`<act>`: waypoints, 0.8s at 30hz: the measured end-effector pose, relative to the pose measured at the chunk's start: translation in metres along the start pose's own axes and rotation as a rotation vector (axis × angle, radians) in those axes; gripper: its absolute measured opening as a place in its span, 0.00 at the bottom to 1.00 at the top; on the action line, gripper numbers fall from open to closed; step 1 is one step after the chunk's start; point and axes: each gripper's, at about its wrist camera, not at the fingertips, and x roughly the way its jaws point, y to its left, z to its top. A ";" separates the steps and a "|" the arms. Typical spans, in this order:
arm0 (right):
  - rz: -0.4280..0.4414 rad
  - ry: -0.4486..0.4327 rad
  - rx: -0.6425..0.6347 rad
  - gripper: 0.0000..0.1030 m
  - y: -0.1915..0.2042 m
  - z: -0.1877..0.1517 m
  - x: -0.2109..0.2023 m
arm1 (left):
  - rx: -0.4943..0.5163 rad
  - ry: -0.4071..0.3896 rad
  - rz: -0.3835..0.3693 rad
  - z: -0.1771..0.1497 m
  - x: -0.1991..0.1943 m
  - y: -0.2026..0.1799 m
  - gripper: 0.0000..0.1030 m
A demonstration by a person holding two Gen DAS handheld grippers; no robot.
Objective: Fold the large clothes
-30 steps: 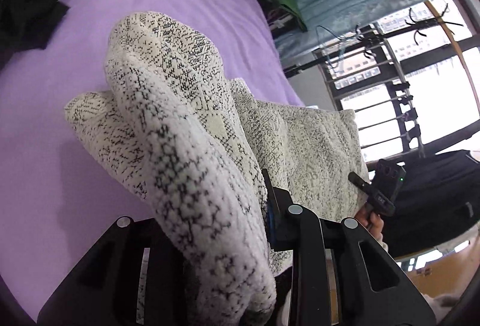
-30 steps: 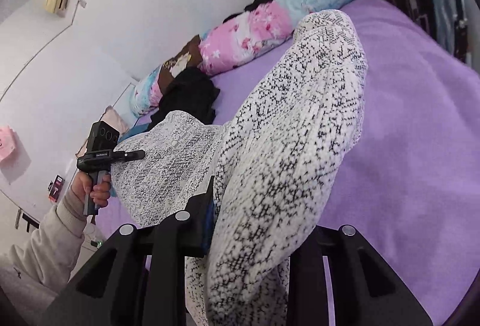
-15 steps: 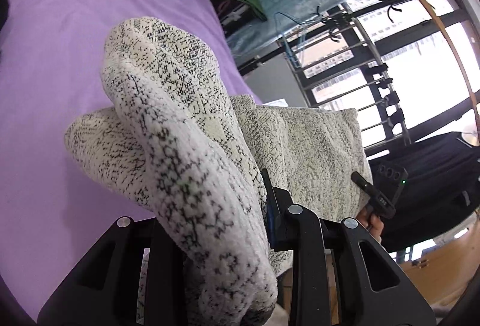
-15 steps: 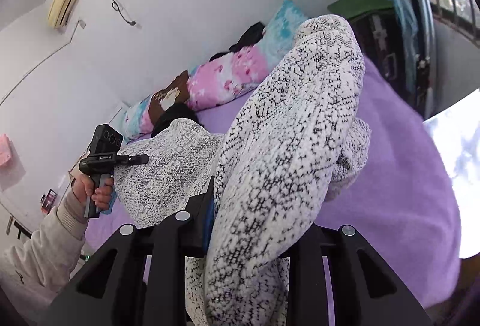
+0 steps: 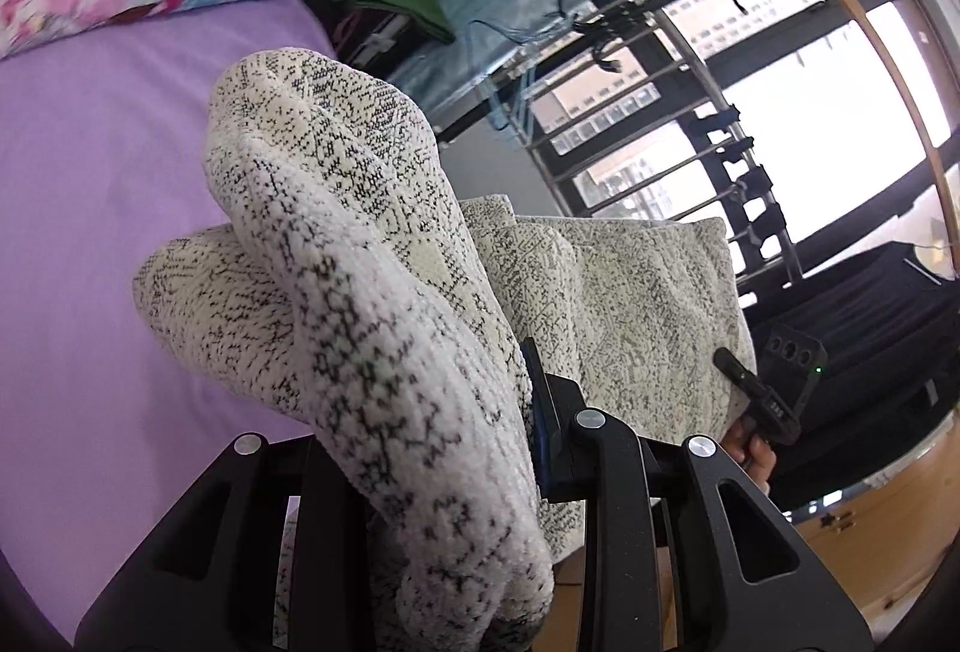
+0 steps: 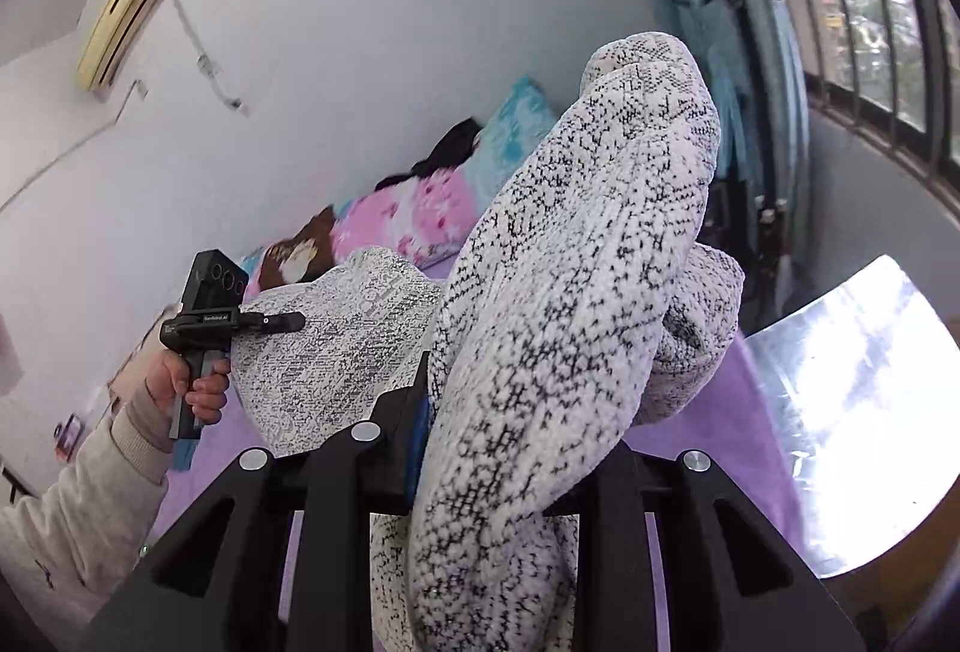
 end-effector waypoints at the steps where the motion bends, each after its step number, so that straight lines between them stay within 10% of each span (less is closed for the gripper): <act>1: -0.012 -0.014 0.007 0.24 -0.007 0.000 -0.003 | 0.002 0.002 -0.004 0.006 0.008 -0.003 0.25; 10: -0.055 -0.039 0.129 0.24 -0.098 -0.035 -0.009 | -0.008 0.095 -0.007 0.040 0.131 0.027 0.25; 24: -0.105 0.044 0.485 0.24 -0.258 -0.196 0.058 | -0.127 0.223 0.150 -0.029 0.247 0.189 0.27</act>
